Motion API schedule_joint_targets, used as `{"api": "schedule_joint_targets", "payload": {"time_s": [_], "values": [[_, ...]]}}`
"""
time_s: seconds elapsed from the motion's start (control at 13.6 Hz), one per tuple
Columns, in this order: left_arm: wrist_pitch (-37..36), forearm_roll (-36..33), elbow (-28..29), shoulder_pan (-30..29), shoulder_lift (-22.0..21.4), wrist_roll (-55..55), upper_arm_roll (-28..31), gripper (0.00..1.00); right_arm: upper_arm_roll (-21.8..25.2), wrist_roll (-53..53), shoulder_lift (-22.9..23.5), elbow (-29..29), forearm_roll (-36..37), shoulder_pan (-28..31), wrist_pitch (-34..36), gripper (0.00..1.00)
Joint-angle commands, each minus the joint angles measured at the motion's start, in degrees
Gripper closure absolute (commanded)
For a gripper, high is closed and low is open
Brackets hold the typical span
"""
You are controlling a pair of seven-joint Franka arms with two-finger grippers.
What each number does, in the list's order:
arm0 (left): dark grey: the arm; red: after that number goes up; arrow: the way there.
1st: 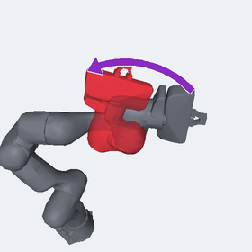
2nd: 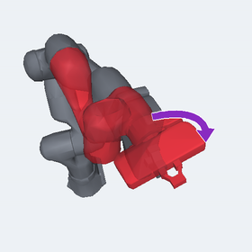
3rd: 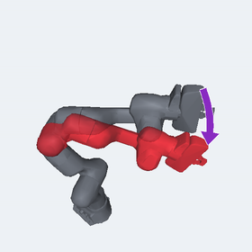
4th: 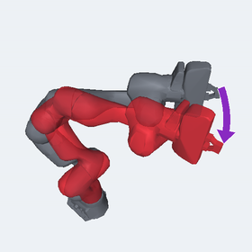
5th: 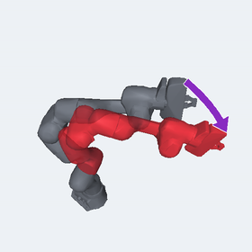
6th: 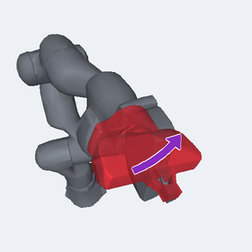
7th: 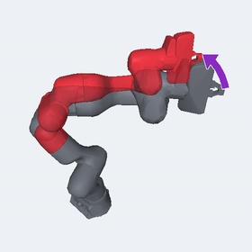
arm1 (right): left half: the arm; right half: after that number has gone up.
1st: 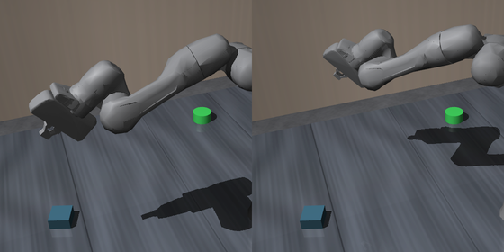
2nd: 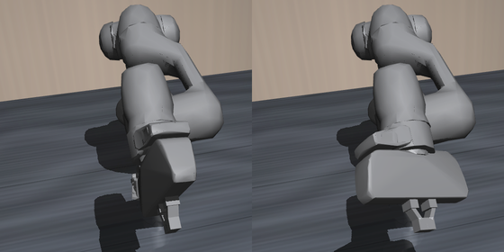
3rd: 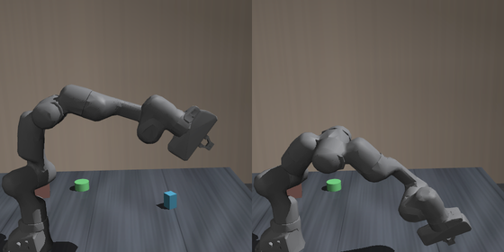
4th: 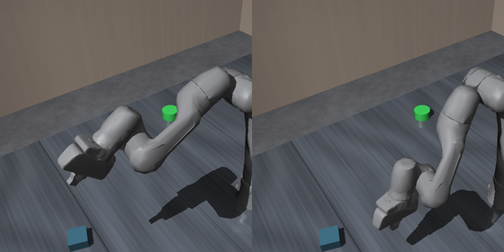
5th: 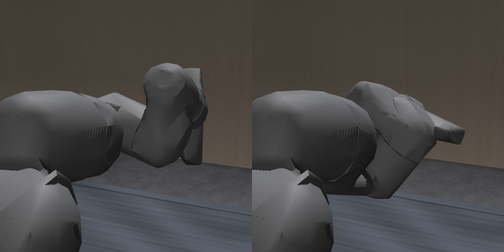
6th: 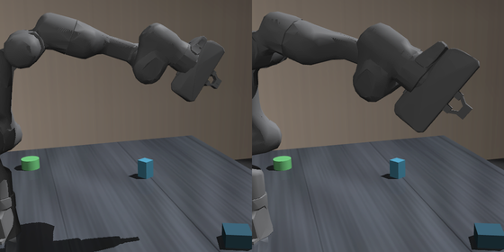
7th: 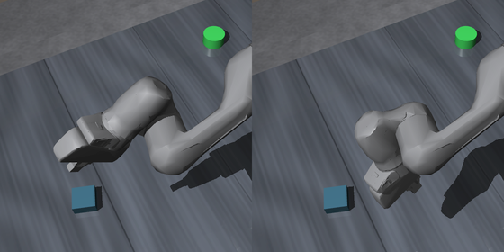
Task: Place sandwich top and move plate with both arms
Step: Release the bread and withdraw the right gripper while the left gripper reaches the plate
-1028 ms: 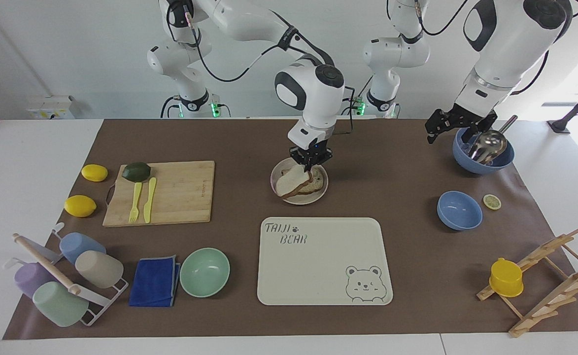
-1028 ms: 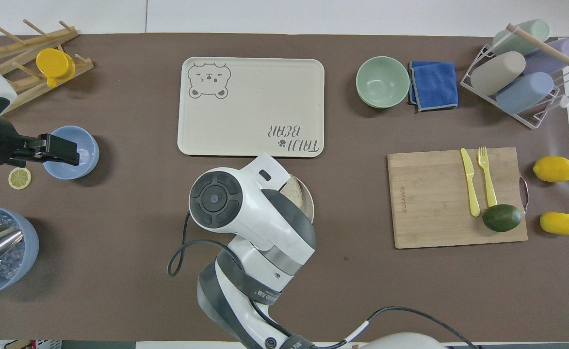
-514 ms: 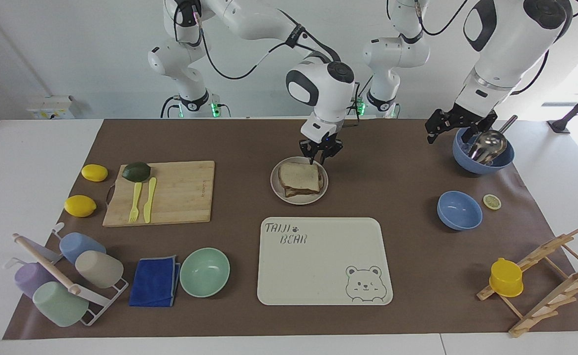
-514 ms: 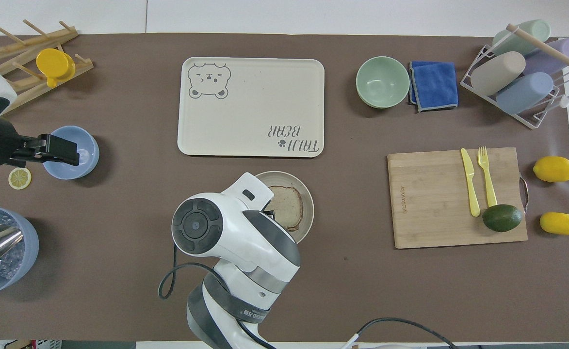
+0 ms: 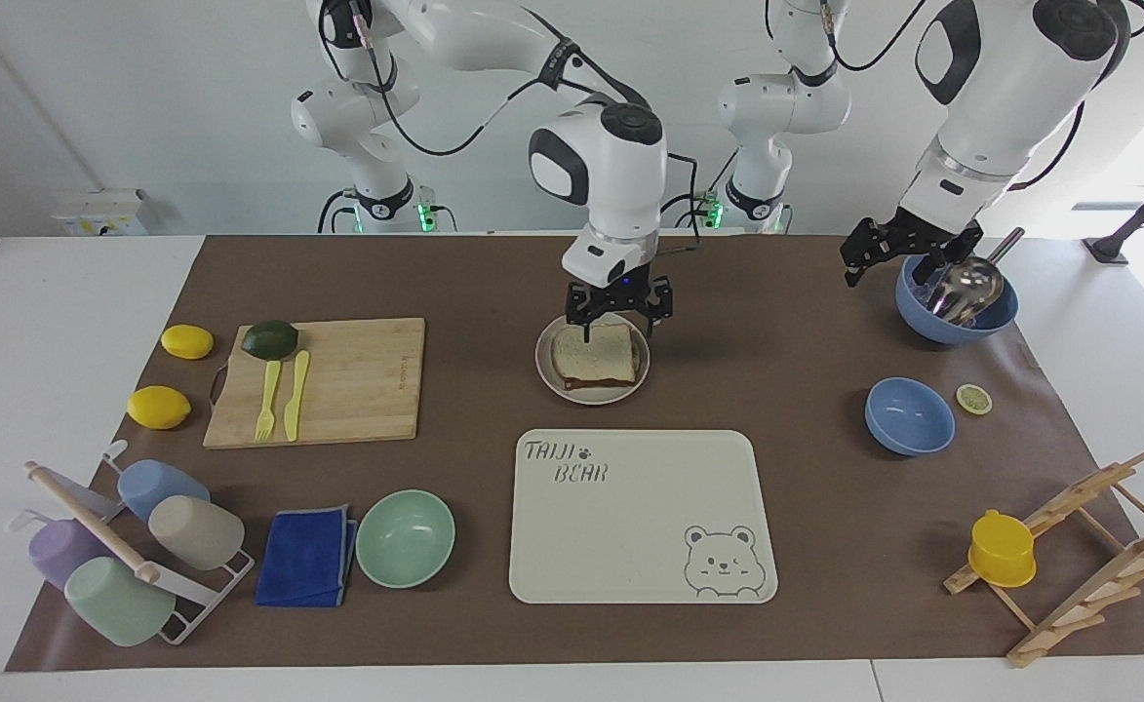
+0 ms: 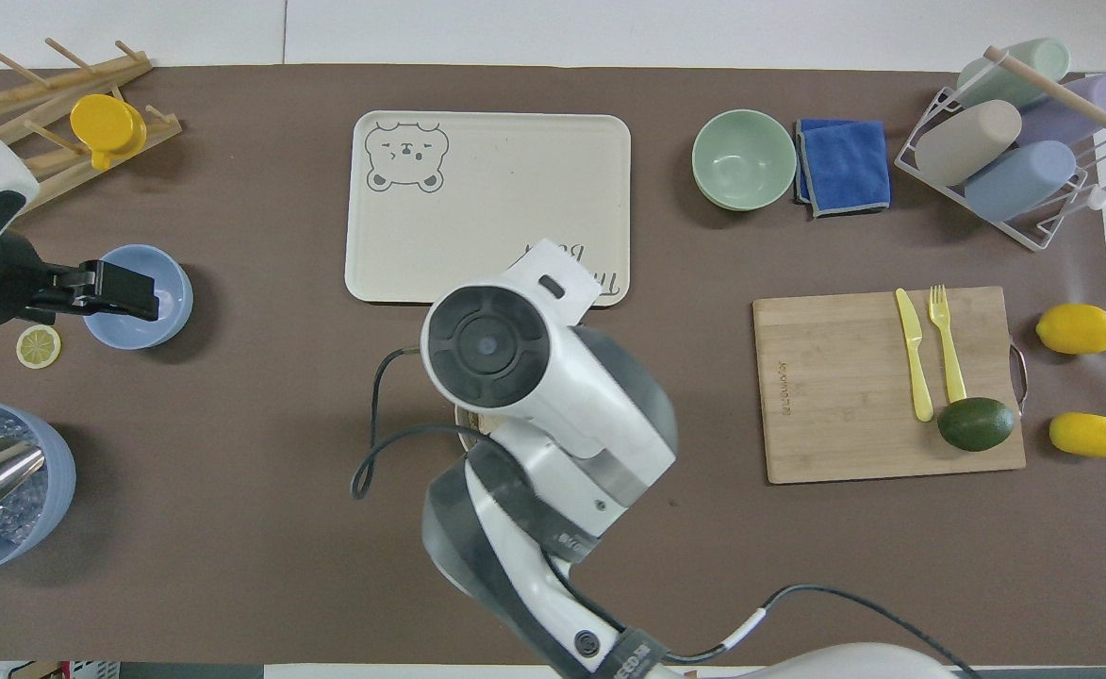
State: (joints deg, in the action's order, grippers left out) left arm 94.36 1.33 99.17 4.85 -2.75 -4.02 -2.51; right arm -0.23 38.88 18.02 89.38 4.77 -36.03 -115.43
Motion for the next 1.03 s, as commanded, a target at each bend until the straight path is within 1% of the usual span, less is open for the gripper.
{"api": "schedule_joint_targets", "payload": {"time_s": [0.0, 0.07, 0.15, 0.29, 0.37, 0.44, 0.51, 0.59, 0.66, 0.81, 0.95], "values": [[4.8, 0.4, 7.7, 2.5, -3.0, -3.3, -0.4, 0.00, -0.5, -5.1, -5.6, -1.5, -0.6, 5.8, 8.2, 0.00], [8.2, 2.3, 11.2, 4.3, -3.7, -5.0, -0.4, 0.00, -0.5, -7.2, -6.0, -4.8, -1.0, 8.7, 14.0, 0.00], [11.7, 3.8, 14.8, 5.4, -4.3, -6.5, -0.4, 0.00, -0.6, -11.6, -6.0, -8.4, -0.8, 11.8, 20.1, 0.00], [18.5, 5.3, 20.8, 10.8, -3.8, -11.1, -0.4, 0.00, -0.5, -19.9, -6.2, -12.1, -1.3, 17.2, 27.2, 0.00], [22.0, 5.7, 23.1, 12.4, -3.0, -11.5, -0.4, 0.00, -0.5, -22.1, -7.7, -11.7, -1.3, 20.5, 29.0, 0.00], [24.9, 7.5, 25.2, 14.0, -1.9, -11.5, -0.4, 0.00, -0.6, -24.4, -8.4, -10.7, -1.3, 23.2, 30.7, 0.00], [28.1, 9.0, 27.6, 15.3, -1.2, -11.5, -0.4, 0.00, -0.5, -27.9, -8.6, -9.9, -1.3, 24.7, 32.6, 0.00], [31.7, 9.2, 29.8, 16.8, -0.5, -11.5, -0.4, 0.00, -0.5, -31.8, -9.8, -9.1, -1.3, 26.5, 35.1, 0.00], [34.6, 10.0, 31.3, 18.9, 0.5, -11.6, -0.4, 0.00, -0.6, -35.2, -11.1, -7.0, -1.5, 29.0, 35.7, 0.00], [38.2, 13.2, 33.6, 19.8, 0.9, -11.6, -0.4, 0.00, -0.4, -36.9, -16.1, 0.3, -1.7, 29.8, 34.5, 0.00], [40.1, 14.0, 34.3, 21.2, 1.9, -11.6, -0.4, 0.00, 0.2, -37.4, -18.3, 3.5, -1.6, 29.9, 32.6, 0.00]]}}
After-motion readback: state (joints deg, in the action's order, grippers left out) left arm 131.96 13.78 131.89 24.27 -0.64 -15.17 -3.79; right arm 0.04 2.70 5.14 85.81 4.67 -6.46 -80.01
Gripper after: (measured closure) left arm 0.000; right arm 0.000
